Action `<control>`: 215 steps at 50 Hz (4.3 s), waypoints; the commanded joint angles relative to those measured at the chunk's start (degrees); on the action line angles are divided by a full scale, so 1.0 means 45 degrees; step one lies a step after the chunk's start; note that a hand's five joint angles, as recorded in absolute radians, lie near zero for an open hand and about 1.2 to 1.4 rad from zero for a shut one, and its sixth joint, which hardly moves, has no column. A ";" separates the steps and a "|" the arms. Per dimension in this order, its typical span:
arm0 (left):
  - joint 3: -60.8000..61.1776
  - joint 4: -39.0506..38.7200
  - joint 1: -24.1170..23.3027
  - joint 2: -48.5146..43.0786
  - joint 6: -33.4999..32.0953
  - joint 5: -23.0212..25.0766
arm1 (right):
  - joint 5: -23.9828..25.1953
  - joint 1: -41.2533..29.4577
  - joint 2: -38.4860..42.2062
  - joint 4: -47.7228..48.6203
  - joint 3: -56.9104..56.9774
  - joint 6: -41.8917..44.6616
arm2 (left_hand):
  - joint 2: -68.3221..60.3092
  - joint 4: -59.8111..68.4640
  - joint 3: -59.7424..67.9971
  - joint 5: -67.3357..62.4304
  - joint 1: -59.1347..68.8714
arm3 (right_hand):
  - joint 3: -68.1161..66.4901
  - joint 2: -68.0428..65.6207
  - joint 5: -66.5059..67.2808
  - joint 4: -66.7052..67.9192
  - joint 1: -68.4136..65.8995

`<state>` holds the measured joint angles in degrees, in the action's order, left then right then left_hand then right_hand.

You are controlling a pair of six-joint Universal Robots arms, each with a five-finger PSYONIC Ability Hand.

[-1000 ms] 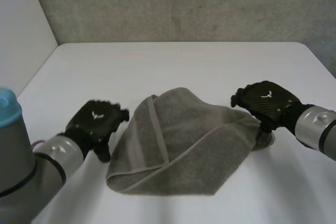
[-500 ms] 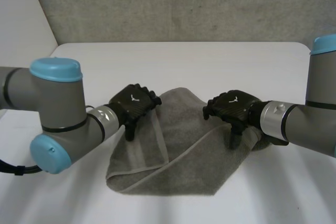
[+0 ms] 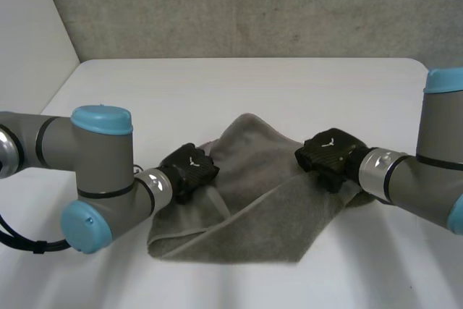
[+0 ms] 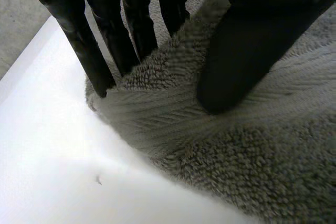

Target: Fold the towel.

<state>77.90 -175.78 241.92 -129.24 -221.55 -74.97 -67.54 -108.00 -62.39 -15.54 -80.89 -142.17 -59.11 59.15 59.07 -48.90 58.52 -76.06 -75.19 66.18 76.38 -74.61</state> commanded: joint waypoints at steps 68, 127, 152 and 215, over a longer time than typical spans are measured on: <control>0.2727 -0.2383 0.4130 0.2803 1.4155 -0.2149 | -0.1085 0.1305 0.1033 -0.2523 0.4010 -0.0868 | 0.3800 -0.3809 -0.3792 0.3755 -0.3670 | -0.0876 -0.1070 0.0849 0.0804 -0.1198; 1.1417 -0.7851 0.4736 0.6416 -0.2621 0.5057 | -0.1182 0.1423 -0.0334 0.0094 0.0671 -0.1103 | 0.8996 -0.9005 -0.8988 0.8951 -0.8866 | -0.0876 -0.1070 0.0849 0.0804 -0.1198; 1.2102 -0.9998 0.4834 0.6046 -0.4497 0.5429 | -0.1124 0.1423 -0.0568 0.0309 0.0202 -0.1083 | 0.1564 -0.1574 -0.1556 0.1519 -0.1434 | -0.0876 -0.1070 0.0849 0.0804 -0.1198; -0.0077 -0.1114 0.4405 0.4370 0.5522 -0.0370 | -0.2604 0.1525 -0.0203 -0.3622 0.6892 0.2960 | -0.4643 0.4633 0.4651 -0.4688 0.4773 | -0.0876 -0.1070 0.0849 0.0804 -0.1198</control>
<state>91.20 -183.31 264.99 -100.55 -197.04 -73.27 -73.88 -93.75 -72.72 -36.12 -60.94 -128.15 -69.72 69.78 69.69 -59.06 68.80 -76.65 -76.86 66.87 76.38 -75.10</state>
